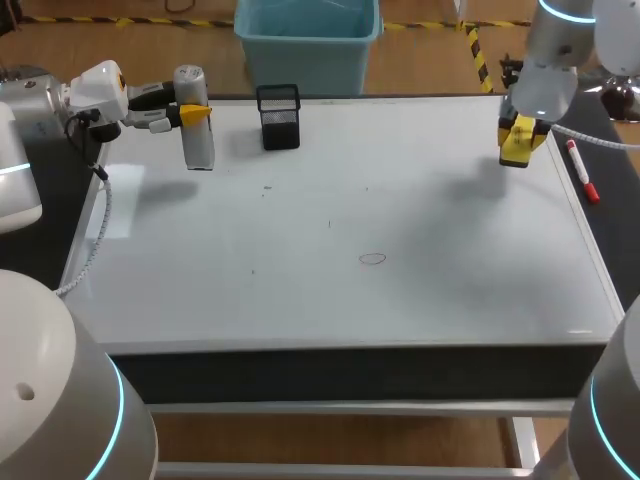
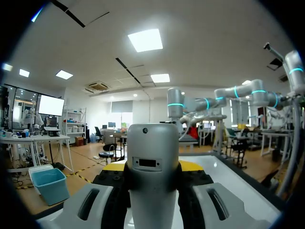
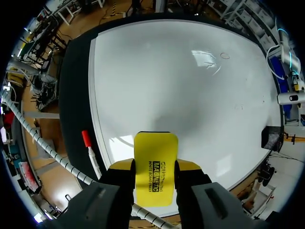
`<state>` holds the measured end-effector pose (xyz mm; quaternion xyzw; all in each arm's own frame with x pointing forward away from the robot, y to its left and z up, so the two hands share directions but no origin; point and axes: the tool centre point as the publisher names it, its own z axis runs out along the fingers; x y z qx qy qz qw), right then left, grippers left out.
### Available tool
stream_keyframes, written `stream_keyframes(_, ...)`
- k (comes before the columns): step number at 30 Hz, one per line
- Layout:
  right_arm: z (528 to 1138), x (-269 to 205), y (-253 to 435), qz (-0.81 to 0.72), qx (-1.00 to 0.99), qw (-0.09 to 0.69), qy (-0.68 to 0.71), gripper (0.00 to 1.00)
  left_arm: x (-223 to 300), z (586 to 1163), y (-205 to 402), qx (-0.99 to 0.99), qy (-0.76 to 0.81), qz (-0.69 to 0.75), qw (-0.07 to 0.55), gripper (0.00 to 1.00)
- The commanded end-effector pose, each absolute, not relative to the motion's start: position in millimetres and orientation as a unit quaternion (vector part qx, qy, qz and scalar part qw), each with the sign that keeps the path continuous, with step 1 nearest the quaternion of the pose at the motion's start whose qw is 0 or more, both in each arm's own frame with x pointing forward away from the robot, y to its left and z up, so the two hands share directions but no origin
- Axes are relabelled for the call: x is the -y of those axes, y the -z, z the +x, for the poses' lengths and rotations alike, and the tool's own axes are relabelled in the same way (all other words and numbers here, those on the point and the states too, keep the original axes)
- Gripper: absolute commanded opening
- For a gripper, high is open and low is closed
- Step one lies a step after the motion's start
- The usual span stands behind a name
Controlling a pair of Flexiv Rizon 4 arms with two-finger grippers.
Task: Pick up the inspection probe, press it on each red-marked spot on the whiteboard one by one, put down the probe, pick up the eraser, and wipe off all the red marks.
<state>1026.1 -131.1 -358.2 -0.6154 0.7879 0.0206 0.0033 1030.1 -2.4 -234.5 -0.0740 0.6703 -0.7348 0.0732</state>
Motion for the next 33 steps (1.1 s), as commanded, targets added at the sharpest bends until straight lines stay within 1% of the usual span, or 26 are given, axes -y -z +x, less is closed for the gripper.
stream_keyframes(1,1025.9,132.1,357.3,-0.616,-0.787,0.003,-0.019,0.00,2.7,1030.0,233.1,-0.671,0.734,-0.074,0.073,0.00)
stream_keyframes(5,1025.9,132.1,357.3,-0.616,-0.787,0.003,-0.019,0.00,27.0,1010.3,230.2,-0.685,0.723,-0.065,0.061,0.00)
stream_keyframes(13,1025.9,132.1,357.3,-0.616,-0.787,0.003,-0.019,0.00,85.7,962.5,223.8,-0.685,0.726,-0.022,0.057,0.00)
stream_keyframes(24,1025.9,132.1,357.3,-0.616,-0.787,0.003,-0.019,0.00,159.7,896.0,225.1,-0.660,0.750,0.023,0.023,0.00)
stream_keyframes(33,1025.9,132.1,357.3,-0.616,-0.787,0.003,-0.019,0.00,212.3,861.9,237.0,-0.645,0.763,0.029,0.005,0.00)
